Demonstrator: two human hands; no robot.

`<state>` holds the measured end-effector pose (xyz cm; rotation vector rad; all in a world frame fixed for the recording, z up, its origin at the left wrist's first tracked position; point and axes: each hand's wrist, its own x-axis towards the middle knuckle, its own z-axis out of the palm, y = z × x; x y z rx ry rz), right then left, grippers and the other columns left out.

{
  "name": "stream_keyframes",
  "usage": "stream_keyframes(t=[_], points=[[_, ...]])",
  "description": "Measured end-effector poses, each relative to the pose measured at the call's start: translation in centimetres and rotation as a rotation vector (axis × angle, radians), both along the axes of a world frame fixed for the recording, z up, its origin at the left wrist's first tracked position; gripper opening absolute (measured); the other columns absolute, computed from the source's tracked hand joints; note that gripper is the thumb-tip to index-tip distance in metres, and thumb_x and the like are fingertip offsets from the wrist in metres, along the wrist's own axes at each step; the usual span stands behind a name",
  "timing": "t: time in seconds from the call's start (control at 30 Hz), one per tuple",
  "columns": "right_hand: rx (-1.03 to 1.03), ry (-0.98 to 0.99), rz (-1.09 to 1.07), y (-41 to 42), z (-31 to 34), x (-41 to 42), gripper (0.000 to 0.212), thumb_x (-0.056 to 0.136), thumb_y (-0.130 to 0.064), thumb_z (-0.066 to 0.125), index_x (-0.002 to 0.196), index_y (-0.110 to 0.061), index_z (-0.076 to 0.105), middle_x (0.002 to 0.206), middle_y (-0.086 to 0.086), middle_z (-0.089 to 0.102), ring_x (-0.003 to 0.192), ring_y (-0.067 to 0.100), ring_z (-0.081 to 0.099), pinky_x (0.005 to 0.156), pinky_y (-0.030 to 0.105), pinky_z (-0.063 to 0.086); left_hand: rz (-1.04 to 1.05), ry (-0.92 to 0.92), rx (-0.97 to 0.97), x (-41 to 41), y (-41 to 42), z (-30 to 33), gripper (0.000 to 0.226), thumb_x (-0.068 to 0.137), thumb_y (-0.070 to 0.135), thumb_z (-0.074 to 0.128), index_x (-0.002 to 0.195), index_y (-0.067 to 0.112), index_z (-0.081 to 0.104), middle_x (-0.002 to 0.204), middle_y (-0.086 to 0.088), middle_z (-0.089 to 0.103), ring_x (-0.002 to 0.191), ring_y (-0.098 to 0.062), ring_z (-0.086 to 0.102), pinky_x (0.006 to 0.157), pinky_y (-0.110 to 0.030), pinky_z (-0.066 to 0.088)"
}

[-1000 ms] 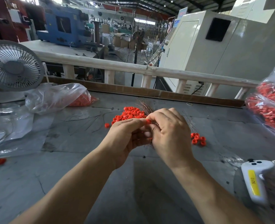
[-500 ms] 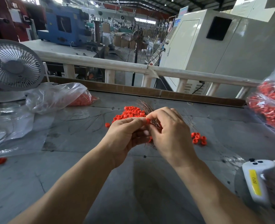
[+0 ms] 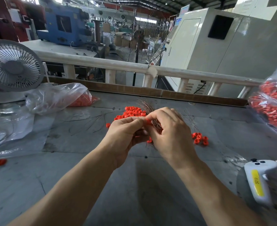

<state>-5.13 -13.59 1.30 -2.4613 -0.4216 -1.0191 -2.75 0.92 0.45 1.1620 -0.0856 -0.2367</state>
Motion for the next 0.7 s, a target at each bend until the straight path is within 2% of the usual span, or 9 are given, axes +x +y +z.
stream_keyframes(t=[0.23,0.33,0.5,0.6,0.7], points=[[-0.002,-0.025,-0.021,0.06,-0.13,0.05,0.014,0.085,-0.019,0.081,0.095,-0.019,0.072,0.095,-0.007,0.067,0.095,0.016,0.059,0.081,0.024,0.042,-0.005,-0.020,-0.004,0.06,0.11,-0.05,0.025,0.096,0.008,0.065,0.112,-0.011,0.069,0.092,-0.021,0.064,0.067,-0.016,0.063,0.086,-0.040,0.058],[0.002,-0.026,-0.015,0.04,-0.20,0.11,0.012,0.086,-0.021,0.080,0.095,-0.020,0.072,0.095,-0.008,0.067,0.095,0.016,0.059,0.081,0.027,0.045,0.012,-0.025,0.010,0.03,0.11,-0.08,0.024,0.095,0.008,0.067,0.109,-0.011,0.070,0.092,-0.023,0.064,0.067,-0.017,0.064,0.084,-0.039,0.059],[-0.001,-0.029,-0.017,0.18,-0.29,0.15,0.009,0.089,-0.021,0.077,0.095,-0.020,0.072,0.095,-0.007,0.067,0.094,0.019,0.059,0.079,0.036,0.050,0.070,-0.026,0.048,0.09,-0.01,0.01,0.020,0.093,0.008,0.070,0.104,-0.009,0.072,0.091,-0.026,0.067,0.075,-0.026,0.064,0.094,-0.051,0.056],[0.001,-0.056,-0.031,0.14,-0.29,0.07,0.009,0.087,-0.015,0.077,0.093,-0.018,0.072,0.094,-0.007,0.067,0.093,0.019,0.059,0.079,0.034,0.049,0.018,-0.009,0.005,-0.01,0.19,0.12,0.023,0.094,0.008,0.068,0.107,-0.011,0.071,0.090,-0.020,0.068,0.071,-0.020,0.062,0.093,-0.048,0.057],[-0.006,-0.084,-0.038,0.11,-0.17,0.06,0.010,0.084,-0.014,0.079,0.091,-0.015,0.071,0.092,-0.005,0.068,0.091,0.021,0.059,0.079,0.032,0.048,-0.023,0.003,-0.024,-0.14,0.37,0.28,0.020,0.097,0.008,0.064,0.105,-0.008,0.071,0.091,-0.019,0.067,0.076,-0.023,0.063,0.093,-0.048,0.057]])
